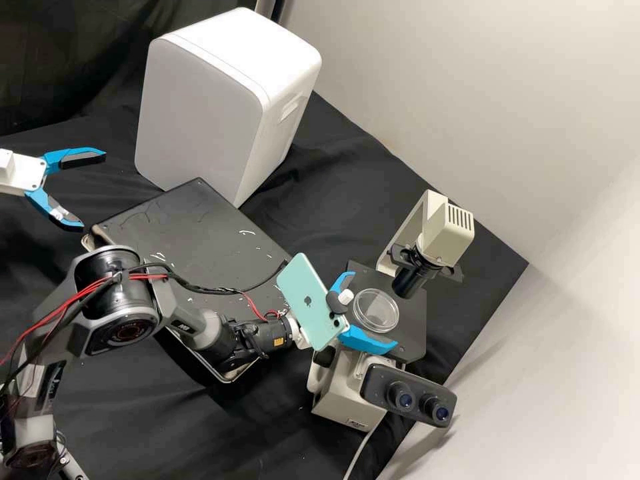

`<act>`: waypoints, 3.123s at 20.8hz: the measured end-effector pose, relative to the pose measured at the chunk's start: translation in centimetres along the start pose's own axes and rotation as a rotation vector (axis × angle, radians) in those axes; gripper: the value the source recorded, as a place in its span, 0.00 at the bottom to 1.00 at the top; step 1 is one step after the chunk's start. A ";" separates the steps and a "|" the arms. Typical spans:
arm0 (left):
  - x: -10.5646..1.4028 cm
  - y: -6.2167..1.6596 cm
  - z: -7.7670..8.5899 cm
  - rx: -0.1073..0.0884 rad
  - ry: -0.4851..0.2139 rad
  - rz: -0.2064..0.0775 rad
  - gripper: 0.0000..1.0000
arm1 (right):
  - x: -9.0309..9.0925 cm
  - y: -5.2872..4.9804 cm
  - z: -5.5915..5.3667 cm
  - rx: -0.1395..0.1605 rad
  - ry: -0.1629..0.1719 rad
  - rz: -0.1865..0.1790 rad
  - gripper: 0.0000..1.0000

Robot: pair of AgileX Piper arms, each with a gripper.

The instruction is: Place the petri dish on the bench

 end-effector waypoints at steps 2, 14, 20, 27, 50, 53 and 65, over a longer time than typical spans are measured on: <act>0.0 0.00 0.0 0.000 0.000 0.000 1.00 | 0.4 0.0 0.1 -0.011 -0.003 0.006 1.00; 0.0 0.00 0.0 0.000 -0.002 0.000 1.00 | 2.3 -0.5 0.3 -0.031 -0.009 0.017 1.00; 0.0 0.00 0.1 0.000 -0.008 0.000 1.00 | 3.0 -0.8 0.1 -0.037 -0.015 0.011 1.00; 0.0 -0.04 0.1 -0.001 -0.008 -0.002 1.00 | 3.2 -1.3 0.1 -0.033 -0.016 0.004 1.00; 0.1 -0.20 0.1 -0.005 -0.008 -0.011 1.00 | 3.2 -1.7 0.0 -0.049 -0.025 0.006 1.00; 0.1 -0.20 0.1 -0.005 -0.008 -0.011 1.00 | 3.2 -1.9 0.0 -0.054 -0.021 0.006 0.00; 0.1 -0.20 0.1 -0.005 -0.008 -0.011 1.00 | 3.2 -2.0 -0.1 -0.075 -0.016 0.007 0.00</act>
